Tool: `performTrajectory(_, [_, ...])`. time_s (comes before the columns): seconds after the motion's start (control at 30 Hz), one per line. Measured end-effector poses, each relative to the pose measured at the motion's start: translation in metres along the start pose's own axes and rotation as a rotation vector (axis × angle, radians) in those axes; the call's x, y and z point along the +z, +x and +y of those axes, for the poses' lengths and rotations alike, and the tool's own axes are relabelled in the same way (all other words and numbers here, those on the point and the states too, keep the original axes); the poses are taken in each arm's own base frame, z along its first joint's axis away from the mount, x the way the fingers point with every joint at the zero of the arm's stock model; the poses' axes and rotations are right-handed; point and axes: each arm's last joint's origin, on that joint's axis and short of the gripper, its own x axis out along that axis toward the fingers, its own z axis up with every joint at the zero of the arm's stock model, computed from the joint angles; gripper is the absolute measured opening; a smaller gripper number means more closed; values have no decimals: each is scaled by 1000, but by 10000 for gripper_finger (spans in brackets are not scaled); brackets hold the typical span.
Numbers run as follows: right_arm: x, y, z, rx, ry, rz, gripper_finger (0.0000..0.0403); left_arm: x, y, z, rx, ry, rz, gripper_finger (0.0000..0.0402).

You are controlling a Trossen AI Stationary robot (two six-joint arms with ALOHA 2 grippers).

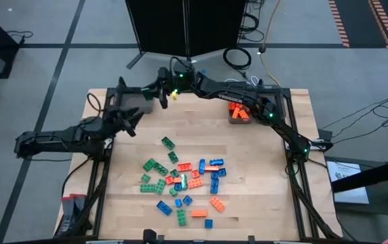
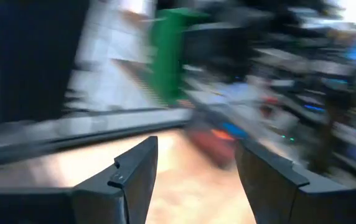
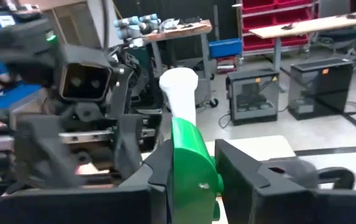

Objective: Sort blocks
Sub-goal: Put the green game piece into the left black bin

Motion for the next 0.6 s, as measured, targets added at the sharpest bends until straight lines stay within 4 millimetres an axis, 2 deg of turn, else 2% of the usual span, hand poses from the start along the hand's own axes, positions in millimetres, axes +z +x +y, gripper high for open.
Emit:
performTrajectory(0.1, [-3,2,3,36,12,22,74,3,2,0,-125,8,33,215])
performTrajectory(0.27, [3,4,20,119,0,35,74,7,5,9,-68,64,13,215])
performTrajectory(0.6, [9,4,36,152,-20,47,74,13,10,16,-187,93,41,215])
